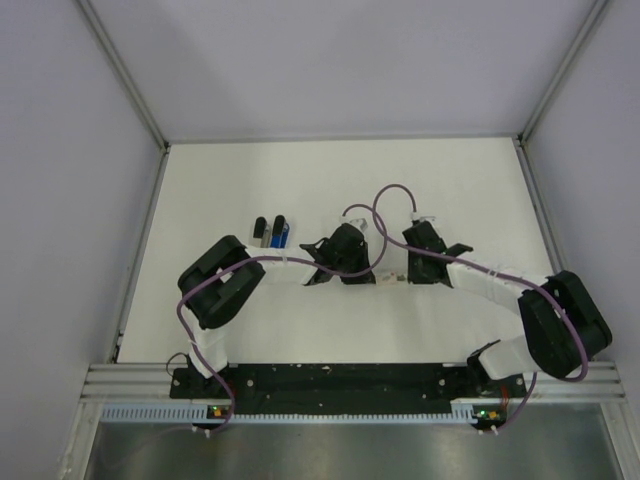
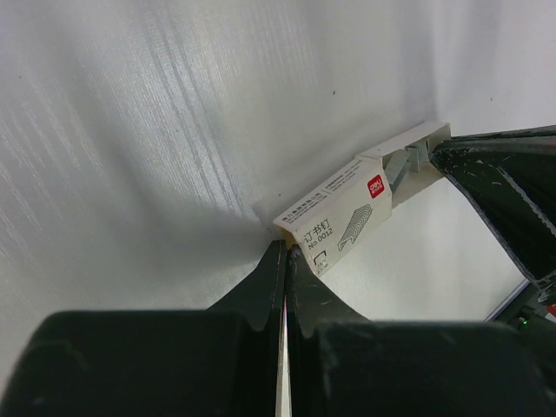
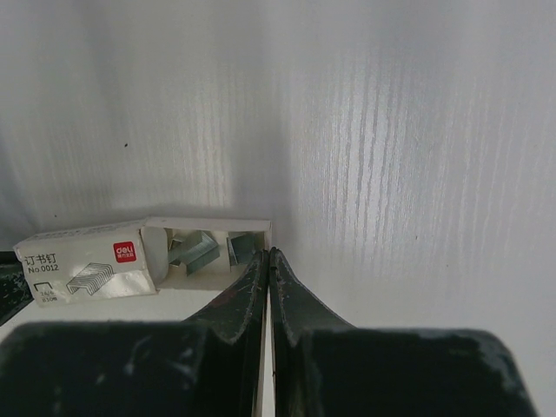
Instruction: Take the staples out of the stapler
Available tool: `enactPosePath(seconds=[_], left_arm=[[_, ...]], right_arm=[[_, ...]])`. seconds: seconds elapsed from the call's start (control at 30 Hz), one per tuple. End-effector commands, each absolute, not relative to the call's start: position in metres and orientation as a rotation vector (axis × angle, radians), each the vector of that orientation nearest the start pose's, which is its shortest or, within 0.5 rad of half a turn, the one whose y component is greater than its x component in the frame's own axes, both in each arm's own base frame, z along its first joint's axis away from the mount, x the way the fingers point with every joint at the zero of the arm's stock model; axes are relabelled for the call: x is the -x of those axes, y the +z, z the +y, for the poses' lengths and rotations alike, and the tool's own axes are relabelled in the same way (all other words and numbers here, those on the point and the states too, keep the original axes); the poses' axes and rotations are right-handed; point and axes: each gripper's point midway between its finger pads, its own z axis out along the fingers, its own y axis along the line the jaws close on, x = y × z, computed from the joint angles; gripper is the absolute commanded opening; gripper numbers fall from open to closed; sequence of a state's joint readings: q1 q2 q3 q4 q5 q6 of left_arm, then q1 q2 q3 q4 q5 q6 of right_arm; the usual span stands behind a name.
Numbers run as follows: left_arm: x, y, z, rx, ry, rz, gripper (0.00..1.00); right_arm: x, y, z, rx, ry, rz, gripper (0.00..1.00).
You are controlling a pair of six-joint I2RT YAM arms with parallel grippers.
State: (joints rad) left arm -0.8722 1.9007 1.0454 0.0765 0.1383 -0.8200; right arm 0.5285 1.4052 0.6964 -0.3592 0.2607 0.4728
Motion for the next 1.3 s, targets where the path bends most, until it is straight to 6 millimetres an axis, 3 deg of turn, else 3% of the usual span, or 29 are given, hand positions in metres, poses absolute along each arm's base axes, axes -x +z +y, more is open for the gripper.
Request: enactPosePath(seconds=[0.0,0.7,1.27], left_arm=[[-0.262,0.031,-0.397,-0.187,-0.93,2.53,0.0],[-0.257,0.024,-0.4,-0.299,-0.948,2.541,0.0],[-0.234,0.021,-0.403,-0.516,-1.07,2.517,0.0]], right_arm=[[-0.257,0.029,0.125,-0.011,0.044,2.566,0.0],[-0.232,0.028,0.128,0.001,0.086,2.568,0.0],[-0.221,0.025,0.118,-0.037,0.053,2.573,0.0]])
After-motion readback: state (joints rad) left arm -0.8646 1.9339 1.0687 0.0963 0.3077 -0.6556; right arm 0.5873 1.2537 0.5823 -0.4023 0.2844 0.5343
